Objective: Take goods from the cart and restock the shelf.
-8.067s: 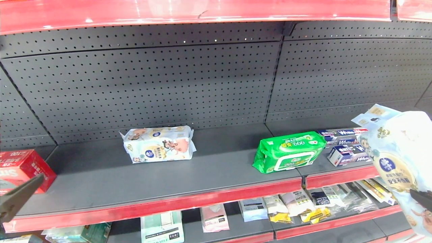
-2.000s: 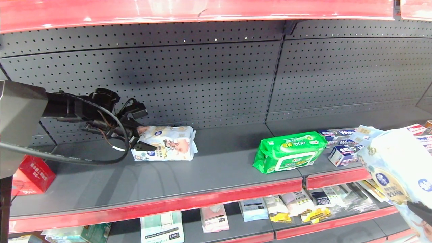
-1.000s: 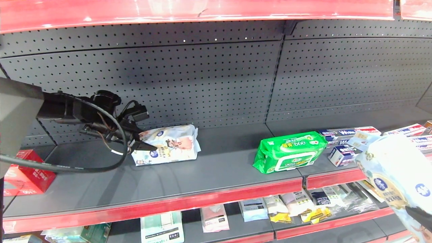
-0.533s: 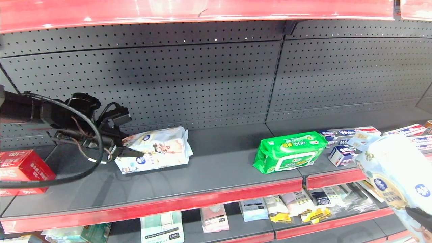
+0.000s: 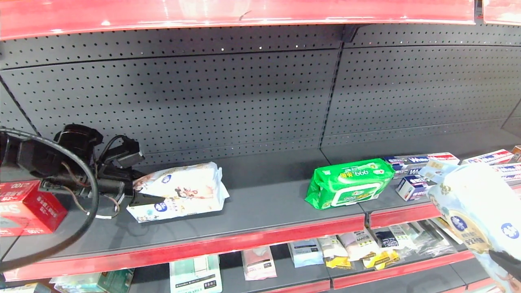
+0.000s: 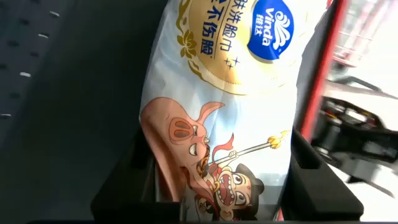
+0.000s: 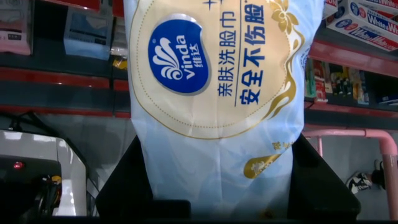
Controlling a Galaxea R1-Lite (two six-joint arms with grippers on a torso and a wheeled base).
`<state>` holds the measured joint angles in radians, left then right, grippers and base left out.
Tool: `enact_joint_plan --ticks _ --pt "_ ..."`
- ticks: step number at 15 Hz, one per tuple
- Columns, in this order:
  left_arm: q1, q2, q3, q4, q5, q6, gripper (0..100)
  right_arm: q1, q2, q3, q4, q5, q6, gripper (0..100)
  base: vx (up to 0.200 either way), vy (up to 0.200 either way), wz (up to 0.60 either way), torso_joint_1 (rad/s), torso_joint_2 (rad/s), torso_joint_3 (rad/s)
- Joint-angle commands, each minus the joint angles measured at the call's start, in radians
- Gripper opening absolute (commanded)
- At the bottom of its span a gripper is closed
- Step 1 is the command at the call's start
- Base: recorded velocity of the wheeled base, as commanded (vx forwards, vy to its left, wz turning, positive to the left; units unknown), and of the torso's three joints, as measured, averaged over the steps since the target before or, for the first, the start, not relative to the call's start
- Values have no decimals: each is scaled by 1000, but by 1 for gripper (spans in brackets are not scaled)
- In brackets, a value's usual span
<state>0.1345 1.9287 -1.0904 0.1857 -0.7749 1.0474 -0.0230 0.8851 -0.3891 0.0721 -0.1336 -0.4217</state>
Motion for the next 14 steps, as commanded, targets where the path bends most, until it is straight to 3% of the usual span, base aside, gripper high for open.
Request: enact_joint_plan --ticks 1,8,11,14 --pt "5 -28 75 -43 -9 -3 0 0 -5 3 0 0 -2 0 0 0 0 0 0 0" --pt "2 -73 141 -45 -27 8 0 0 -5 3 0 0 0 0 0 0 0 0 0 0" --pt "4 -71 164 -45 -27 78 0 0 -5 -5 0 0 -2 0 0 0 0 0 0 0" --pt "2 -65 165 -46 -26 88 0 0 -5 -2 0 -1 -2 0 0 0 0 0 0 0"
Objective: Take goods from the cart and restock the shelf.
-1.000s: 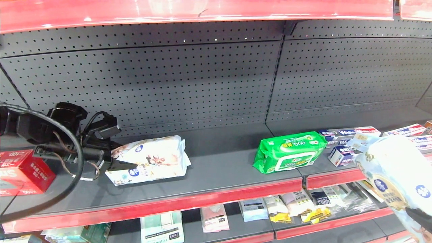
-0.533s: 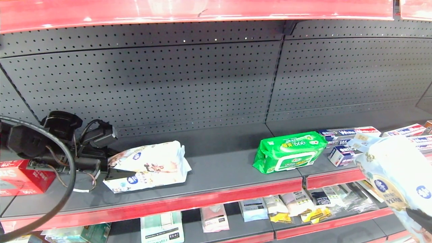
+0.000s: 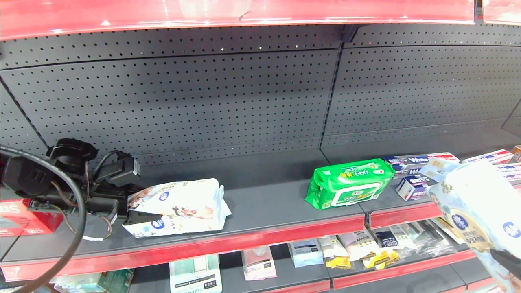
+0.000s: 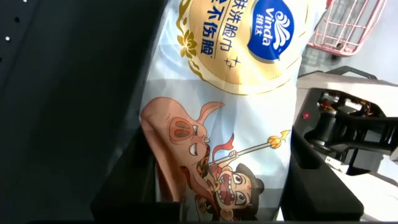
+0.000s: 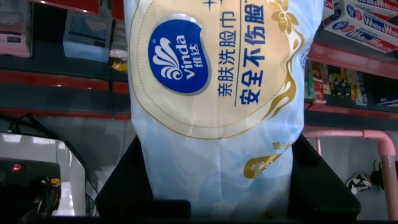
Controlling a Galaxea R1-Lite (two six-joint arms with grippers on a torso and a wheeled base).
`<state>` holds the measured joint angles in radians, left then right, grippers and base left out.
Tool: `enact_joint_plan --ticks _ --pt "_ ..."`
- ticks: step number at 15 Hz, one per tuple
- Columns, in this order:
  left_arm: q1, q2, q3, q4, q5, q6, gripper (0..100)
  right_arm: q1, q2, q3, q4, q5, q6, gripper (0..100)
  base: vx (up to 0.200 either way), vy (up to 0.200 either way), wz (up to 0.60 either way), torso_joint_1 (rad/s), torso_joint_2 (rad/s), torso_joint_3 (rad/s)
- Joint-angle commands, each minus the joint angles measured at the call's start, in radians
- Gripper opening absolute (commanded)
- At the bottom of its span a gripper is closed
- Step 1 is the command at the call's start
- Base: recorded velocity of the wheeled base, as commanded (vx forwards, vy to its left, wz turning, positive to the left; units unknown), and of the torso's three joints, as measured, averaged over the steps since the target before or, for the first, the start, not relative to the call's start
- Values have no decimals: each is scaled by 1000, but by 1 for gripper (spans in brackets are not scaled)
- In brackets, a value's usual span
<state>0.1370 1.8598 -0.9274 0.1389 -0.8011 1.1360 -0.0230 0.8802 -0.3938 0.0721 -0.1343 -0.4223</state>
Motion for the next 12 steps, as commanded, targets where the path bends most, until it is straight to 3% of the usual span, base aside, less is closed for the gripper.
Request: enact_joint_plan --ticks 1,5,12 --pt "0 2 10 2 -1 18 0 0 0 6 0 -1 0 0 0 0 0 0 0 0" --pt "15 2 52 2 -1 53 0 0 0 6 0 -1 0 0 0 0 0 0 0 0" --pt "19 4 68 2 0 64 0 0 2 10 0 -1 0 0 0 0 0 0 0 0"
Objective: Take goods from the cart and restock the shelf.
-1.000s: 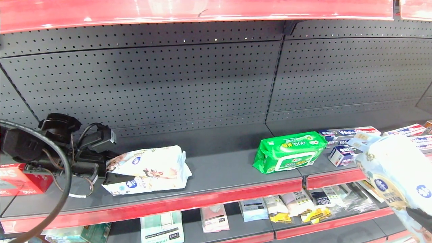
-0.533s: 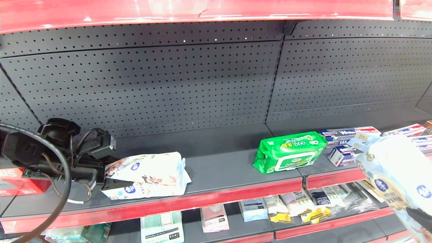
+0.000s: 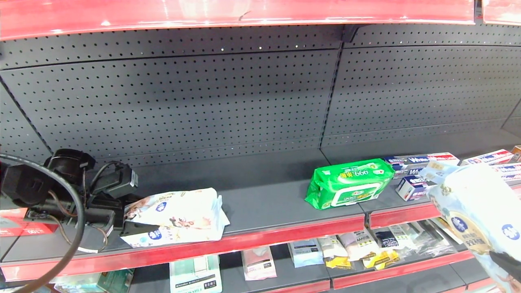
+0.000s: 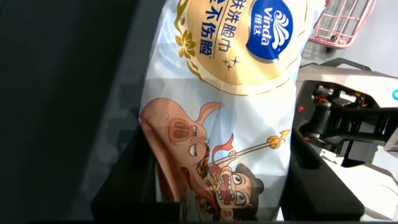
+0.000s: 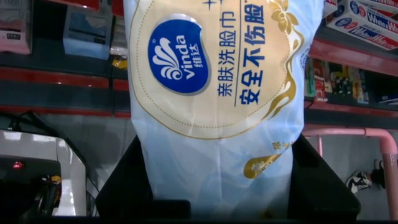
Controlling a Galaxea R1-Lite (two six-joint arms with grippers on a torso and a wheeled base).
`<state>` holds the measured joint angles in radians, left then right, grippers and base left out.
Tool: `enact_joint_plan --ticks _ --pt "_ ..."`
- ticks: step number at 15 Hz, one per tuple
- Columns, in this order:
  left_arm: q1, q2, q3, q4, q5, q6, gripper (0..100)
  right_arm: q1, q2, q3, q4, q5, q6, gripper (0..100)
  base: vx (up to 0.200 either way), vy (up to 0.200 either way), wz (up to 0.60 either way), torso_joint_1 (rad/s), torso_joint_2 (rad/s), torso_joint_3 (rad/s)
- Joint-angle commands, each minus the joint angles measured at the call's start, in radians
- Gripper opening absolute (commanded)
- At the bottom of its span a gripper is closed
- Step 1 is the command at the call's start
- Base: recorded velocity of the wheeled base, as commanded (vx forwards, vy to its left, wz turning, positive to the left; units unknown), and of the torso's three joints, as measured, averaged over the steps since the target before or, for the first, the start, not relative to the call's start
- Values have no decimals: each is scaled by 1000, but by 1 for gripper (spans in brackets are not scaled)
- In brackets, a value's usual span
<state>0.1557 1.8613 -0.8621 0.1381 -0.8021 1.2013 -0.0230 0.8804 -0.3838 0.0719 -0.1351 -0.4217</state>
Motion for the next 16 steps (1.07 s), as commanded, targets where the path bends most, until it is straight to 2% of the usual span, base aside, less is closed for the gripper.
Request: enact_joint_plan --ticks 1,11,16 --pt "1 4 2 2 0 1 0 0 2 2 0 0 0 0 0 0 0 0 0 0" --pt "-8 10 25 2 0 31 0 -2 11 3 0 0 0 0 0 0 0 0 0 0" --pt "-13 21 18 -11 0 32 0 0 12 3 0 0 0 0 0 0 0 0 0 0"
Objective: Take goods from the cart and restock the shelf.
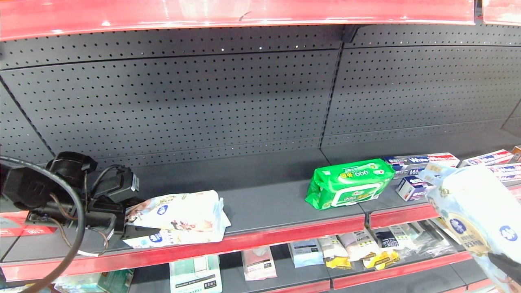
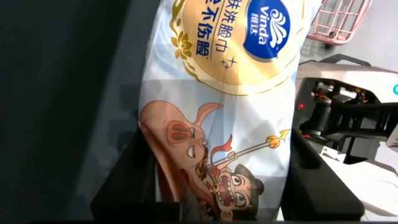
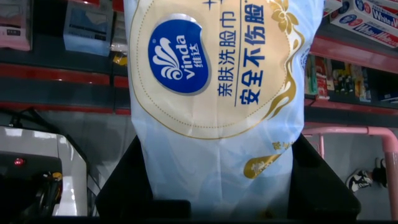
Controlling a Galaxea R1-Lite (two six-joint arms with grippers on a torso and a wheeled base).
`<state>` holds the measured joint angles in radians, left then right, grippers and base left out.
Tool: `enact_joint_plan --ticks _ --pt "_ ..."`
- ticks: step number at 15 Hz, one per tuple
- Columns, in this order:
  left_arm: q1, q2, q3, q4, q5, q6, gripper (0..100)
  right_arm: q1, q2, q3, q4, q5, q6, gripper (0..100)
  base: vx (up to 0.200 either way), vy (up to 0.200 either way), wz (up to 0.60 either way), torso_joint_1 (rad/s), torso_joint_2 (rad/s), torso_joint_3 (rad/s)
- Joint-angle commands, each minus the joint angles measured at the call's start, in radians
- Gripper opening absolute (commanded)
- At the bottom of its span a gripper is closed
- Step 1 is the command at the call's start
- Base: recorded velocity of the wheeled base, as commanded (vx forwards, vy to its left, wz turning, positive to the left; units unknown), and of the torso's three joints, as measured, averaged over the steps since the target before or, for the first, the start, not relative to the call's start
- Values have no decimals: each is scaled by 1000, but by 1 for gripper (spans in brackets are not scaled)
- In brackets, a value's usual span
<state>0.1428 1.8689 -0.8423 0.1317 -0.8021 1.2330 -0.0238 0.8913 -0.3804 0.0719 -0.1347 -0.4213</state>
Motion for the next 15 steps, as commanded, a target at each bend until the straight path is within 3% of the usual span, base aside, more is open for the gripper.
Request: enact_joint_plan --ticks 1,6,7,15 --pt "0 18 3 -23 -2 0 0 1 2 -2 0 0 -1 0 0 0 0 0 0 0" --pt "-2 22 3 -30 -3 0 0 1 -2 0 0 0 -2 0 0 0 0 0 0 0" --pt "-2 21 3 -30 -3 14 0 1 -3 2 2 0 -2 0 0 0 0 0 0 0" --pt "-5 13 8 -47 1 3 0 1 -8 6 0 0 -2 0 0 0 0 0 0 0"
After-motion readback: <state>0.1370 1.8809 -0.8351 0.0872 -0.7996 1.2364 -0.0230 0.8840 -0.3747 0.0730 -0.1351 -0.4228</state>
